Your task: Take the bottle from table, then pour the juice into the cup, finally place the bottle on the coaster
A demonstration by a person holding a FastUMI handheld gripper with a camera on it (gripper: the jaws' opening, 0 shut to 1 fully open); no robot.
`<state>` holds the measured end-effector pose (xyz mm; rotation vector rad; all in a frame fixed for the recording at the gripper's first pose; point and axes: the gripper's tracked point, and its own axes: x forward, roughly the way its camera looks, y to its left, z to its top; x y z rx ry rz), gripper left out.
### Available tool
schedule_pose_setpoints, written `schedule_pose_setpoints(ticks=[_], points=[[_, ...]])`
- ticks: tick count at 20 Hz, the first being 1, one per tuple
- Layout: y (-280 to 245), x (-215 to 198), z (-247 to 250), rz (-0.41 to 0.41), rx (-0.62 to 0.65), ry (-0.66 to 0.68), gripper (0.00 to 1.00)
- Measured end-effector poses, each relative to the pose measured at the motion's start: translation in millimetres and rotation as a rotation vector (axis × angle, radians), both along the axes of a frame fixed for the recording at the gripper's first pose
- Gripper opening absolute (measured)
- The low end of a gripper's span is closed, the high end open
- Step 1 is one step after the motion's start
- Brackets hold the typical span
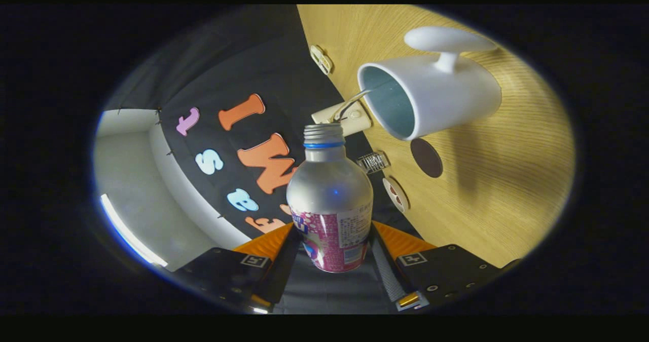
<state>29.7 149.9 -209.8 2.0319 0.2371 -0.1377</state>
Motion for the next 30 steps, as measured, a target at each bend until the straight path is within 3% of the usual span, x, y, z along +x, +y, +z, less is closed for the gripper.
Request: schedule_pose_setpoints(ticks=[30], points=[[12.2,-4.3,0.0,0.013,0.077,-0.003,0.77]])
